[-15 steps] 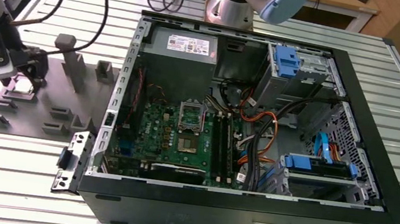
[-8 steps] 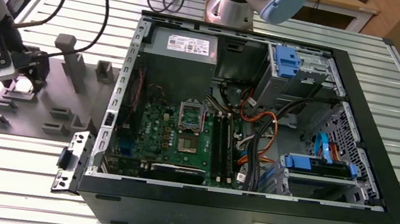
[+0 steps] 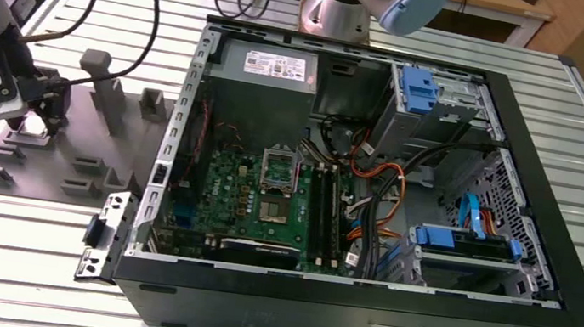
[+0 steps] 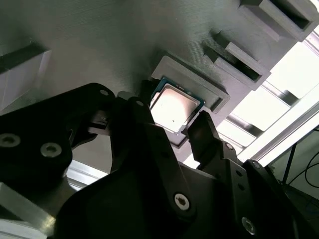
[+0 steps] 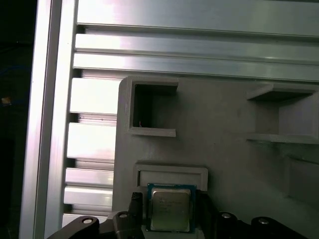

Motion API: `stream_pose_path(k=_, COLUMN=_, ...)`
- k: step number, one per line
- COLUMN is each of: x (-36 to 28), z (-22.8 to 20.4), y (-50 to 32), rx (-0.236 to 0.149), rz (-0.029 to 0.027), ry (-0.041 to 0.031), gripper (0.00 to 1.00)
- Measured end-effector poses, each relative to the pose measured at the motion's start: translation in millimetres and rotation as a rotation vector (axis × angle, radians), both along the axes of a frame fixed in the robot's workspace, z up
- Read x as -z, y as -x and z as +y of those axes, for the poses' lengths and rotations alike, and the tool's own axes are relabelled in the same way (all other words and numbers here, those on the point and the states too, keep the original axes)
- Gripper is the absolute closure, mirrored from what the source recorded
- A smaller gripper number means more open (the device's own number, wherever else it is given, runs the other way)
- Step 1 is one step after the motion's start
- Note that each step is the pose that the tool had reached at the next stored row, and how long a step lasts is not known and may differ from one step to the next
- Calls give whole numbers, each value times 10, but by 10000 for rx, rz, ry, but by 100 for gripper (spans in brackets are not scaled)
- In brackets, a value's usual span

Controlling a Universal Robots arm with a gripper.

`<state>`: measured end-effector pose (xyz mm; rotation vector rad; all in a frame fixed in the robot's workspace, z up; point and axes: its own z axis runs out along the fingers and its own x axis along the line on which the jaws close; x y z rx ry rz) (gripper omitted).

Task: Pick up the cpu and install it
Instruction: 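Pick up the cpu and move it towards the insertion slot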

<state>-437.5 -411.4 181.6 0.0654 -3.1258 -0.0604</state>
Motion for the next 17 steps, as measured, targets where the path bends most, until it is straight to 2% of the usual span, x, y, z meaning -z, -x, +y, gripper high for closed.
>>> stream_pose_path(k=1, x=0, z=0, y=0, rx=0, rz=1, ry=0, gripper=44)
stream_pose_path(k=17, x=0, z=0, y=14, rx=0, rz=-2, ry=0, gripper=44)
